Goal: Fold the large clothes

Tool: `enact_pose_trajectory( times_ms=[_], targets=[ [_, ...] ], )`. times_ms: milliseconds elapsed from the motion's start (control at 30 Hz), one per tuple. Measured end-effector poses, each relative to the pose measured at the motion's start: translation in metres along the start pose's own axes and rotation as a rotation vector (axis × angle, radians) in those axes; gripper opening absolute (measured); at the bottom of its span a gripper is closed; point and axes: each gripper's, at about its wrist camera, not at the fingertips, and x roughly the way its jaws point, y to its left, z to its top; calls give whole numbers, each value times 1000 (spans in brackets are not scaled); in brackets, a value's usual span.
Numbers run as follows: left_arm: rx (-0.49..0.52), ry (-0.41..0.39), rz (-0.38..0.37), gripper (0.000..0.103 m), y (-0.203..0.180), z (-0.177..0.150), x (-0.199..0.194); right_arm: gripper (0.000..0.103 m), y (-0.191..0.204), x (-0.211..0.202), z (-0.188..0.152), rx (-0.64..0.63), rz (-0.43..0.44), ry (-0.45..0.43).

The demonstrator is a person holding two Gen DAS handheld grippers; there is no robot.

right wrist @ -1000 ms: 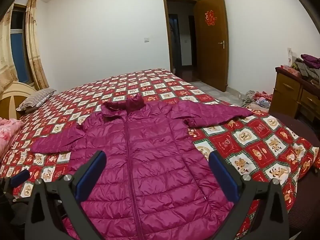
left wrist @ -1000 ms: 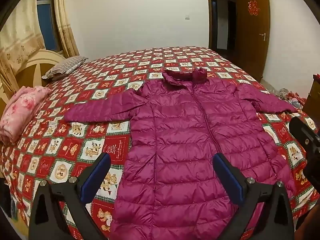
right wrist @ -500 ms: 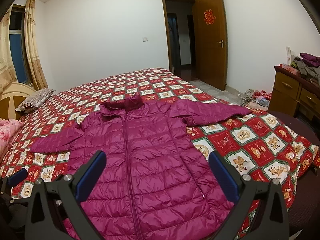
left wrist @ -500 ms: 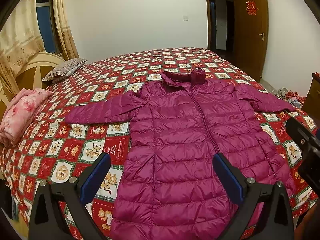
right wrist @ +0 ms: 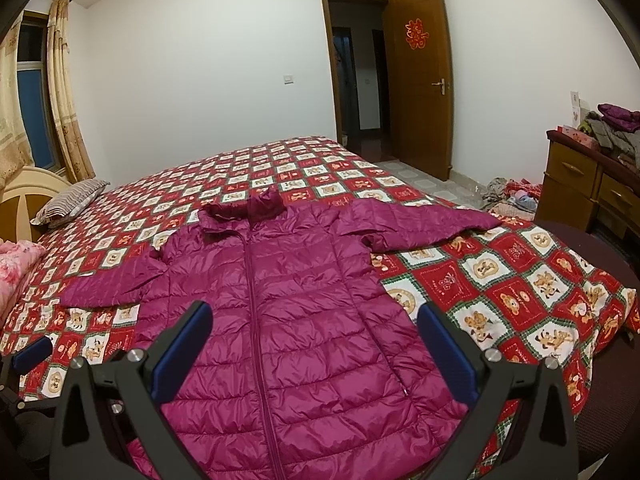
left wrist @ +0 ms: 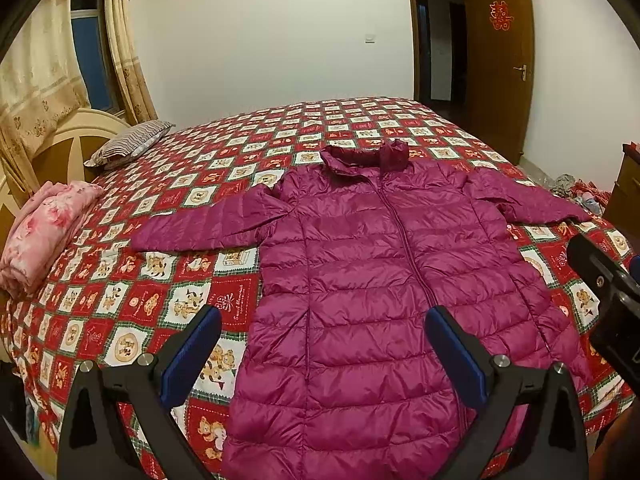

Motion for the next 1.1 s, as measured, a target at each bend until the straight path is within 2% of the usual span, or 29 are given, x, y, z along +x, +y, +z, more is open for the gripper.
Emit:
enact_pose_trajectory(
  times_ms=[1100],
  targets=[
    [-1,3,2,102,0,-2,-1,103,-1,1,0,2,-2,2]
  ],
)
